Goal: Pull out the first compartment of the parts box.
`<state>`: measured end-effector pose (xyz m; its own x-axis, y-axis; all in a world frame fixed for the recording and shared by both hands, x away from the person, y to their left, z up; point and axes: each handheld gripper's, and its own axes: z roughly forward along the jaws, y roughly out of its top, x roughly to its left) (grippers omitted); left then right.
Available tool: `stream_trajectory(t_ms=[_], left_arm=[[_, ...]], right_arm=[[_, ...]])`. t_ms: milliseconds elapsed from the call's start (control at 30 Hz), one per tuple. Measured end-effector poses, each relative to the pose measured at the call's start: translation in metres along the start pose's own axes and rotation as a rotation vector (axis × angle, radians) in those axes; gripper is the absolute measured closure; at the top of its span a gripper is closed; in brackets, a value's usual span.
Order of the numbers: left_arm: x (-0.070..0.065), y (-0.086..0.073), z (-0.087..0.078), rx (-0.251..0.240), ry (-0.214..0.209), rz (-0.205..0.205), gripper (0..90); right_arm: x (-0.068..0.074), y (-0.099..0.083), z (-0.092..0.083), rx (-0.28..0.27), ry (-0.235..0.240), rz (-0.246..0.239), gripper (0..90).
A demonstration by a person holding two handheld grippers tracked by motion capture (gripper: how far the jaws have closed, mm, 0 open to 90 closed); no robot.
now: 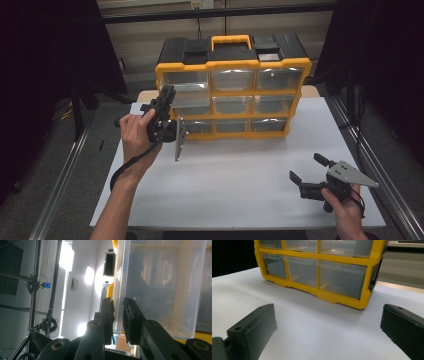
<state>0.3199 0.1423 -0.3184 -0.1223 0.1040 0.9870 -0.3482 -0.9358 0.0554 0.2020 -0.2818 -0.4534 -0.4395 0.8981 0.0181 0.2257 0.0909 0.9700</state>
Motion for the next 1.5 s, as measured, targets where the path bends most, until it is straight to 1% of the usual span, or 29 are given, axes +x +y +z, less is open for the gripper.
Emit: stream_trajectory(t_ms=[100, 167, 233, 267, 300, 333, 367, 500, 567, 600, 700, 733, 767, 800, 867, 900, 1000, 1100, 1167, 1233, 1267, 1400, 1500], left_arm=[[-0.001, 0.0, -0.002, -0.005, -0.003, -0.005, 79.4], [0.0, 0.001, -0.004, -0.001, -0.001, 0.009, 79.4], [0.0, 0.001, -0.005, -0.01, 0.007, 0.001, 79.5], [0.001, 0.001, -0.005, -0.009, 0.004, 0.006, 79.5], [0.0, 0.001, -0.006, -0.009, -0.002, 0.001, 79.5], [0.0, 0.002, -0.007, 0.001, 0.001, 0.006, 79.6], [0.0, 0.002, -0.007, -0.005, -0.004, 0.008, 79.5], [0.001, 0.003, -0.011, -0.009, -0.003, 0.013, 79.5], [0.001, 0.003, -0.013, -0.009, -0.005, 0.008, 79.6], [0.001, 0.003, -0.014, -0.011, 0.0, 0.01, 79.6], [0.001, 0.004, -0.016, -0.006, -0.009, 0.023, 79.6], [0.001, 0.003, -0.016, -0.012, -0.008, 0.016, 79.6], [0.002, 0.004, -0.018, 0.0, -0.006, 0.029, 79.6], [0.002, 0.004, -0.018, -0.011, -0.005, 0.023, 79.6], [0.003, 0.004, -0.02, -0.006, -0.001, 0.013, 79.6], [0.003, 0.004, -0.022, -0.007, 0.008, 0.016, 79.6], [0.004, 0.004, -0.024, -0.007, 0.0, 0.015, 79.7], [0.005, 0.005, -0.027, -0.01, 0.009, 0.02, 79.7], [0.005, 0.005, -0.028, -0.006, 0.001, 0.024, 79.8], [0.003, 0.002, -0.029, -0.016, 0.004, 0.013, 79.7], [0.003, 0.002, -0.03, -0.002, 0.004, 0.029, 79.6], [0.002, 0.001, -0.029, -0.013, 0.003, 0.024, 79.6], [0.001, 0.002, -0.029, -0.01, -0.002, 0.032, 79.5]], right_arm=[[0.0, 0.0, 0.0, 0.001, -0.001, 0.001, 0.1], [0.0, 0.0, 0.0, 0.001, -0.002, 0.002, 0.1], [0.0, 0.0, 0.0, 0.001, -0.002, 0.0, 0.1], [0.0, 0.0, 0.0, 0.0, 0.0, -0.001, 0.1], [0.0, 0.0, 0.0, 0.0, -0.001, -0.001, 0.1], [0.0, 0.0, 0.0, 0.001, 0.0, 0.001, 0.1], [0.0, 0.0, 0.0, 0.0, -0.001, 0.002, 0.1], [0.0, 0.0, -0.001, 0.002, -0.001, 0.003, 0.1], [-0.001, 0.0, -0.001, 0.003, 0.002, 0.001, 0.1], [-0.001, 0.0, -0.001, 0.002, 0.0, 0.001, 0.1], [0.0, 0.0, -0.001, 0.001, -0.004, 0.003, 0.1], [0.0, 0.0, -0.001, 0.002, -0.002, 0.004, 0.1], [0.0, 0.0, -0.001, 0.001, -0.001, -0.001, 0.1], [0.0, 0.0, -0.001, 0.002, 0.002, -0.002, 0.2], [0.0, 0.0, -0.001, 0.002, -0.002, 0.001, 0.1], [0.0, 0.0, -0.001, 0.003, -0.001, 0.003, 0.1], [0.0, 0.0, 0.0, 0.003, 0.0, 0.002, 0.1], [0.0, 0.0, -0.001, 0.001, 0.002, -0.003, 0.1], [0.0, 0.0, -0.001, 0.001, 0.003, -0.002, 0.1], [0.0, 0.0, -0.002, 0.0, 0.0, -0.004, 0.1], [0.0, 0.0, -0.002, -0.002, -0.002, -0.003, 0.1], [0.0, 0.0, -0.001, 0.002, 0.0, -0.001, 0.1], [0.0, 0.0, -0.001, 0.005, 0.004, -0.001, 0.1]])
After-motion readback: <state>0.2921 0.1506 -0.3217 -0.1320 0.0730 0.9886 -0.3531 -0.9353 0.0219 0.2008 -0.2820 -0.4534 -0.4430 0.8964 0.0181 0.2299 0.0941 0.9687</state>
